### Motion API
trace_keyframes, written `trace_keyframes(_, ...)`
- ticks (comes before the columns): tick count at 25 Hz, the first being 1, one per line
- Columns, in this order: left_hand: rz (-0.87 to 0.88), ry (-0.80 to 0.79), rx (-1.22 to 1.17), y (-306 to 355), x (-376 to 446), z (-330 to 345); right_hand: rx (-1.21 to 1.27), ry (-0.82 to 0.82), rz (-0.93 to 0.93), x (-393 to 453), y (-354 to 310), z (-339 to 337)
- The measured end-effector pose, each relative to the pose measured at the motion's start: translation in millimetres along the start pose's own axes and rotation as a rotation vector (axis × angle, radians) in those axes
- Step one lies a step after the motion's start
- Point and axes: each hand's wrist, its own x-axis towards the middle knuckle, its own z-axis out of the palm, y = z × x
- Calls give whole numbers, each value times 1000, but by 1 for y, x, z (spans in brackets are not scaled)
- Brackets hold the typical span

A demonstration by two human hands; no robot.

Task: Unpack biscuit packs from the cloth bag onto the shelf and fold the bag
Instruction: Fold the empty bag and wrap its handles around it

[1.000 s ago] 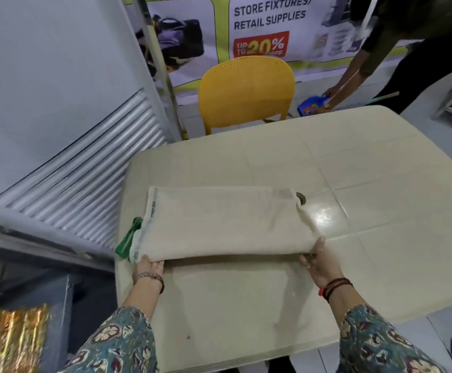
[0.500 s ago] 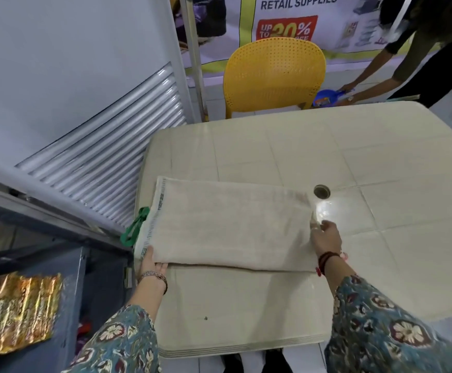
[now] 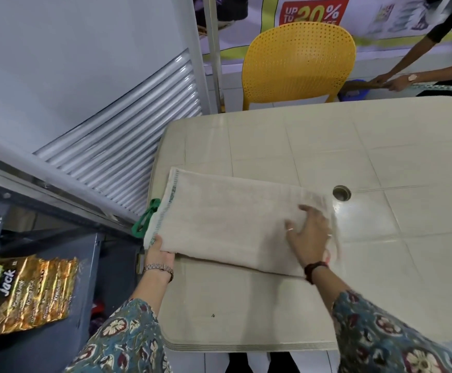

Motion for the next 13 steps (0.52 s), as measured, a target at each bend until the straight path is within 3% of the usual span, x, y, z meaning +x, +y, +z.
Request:
trace_keyframes(3, -39, -18, -18, 8, 0, 7, -17, -408, -387, -44, -49, 50)
trace_keyframes(6, -77, -108, 54, 15, -9, 15, -106, -647, -496, -69, -92, 95)
trace_keyframes(8, -93, -168, 113, 19, -10, 11, -115, -684, -501, -78, -109, 114)
trace_keyframes(13, -149, -222, 197, 24, -6, -8, 65, -569, -441, -86, -127, 123)
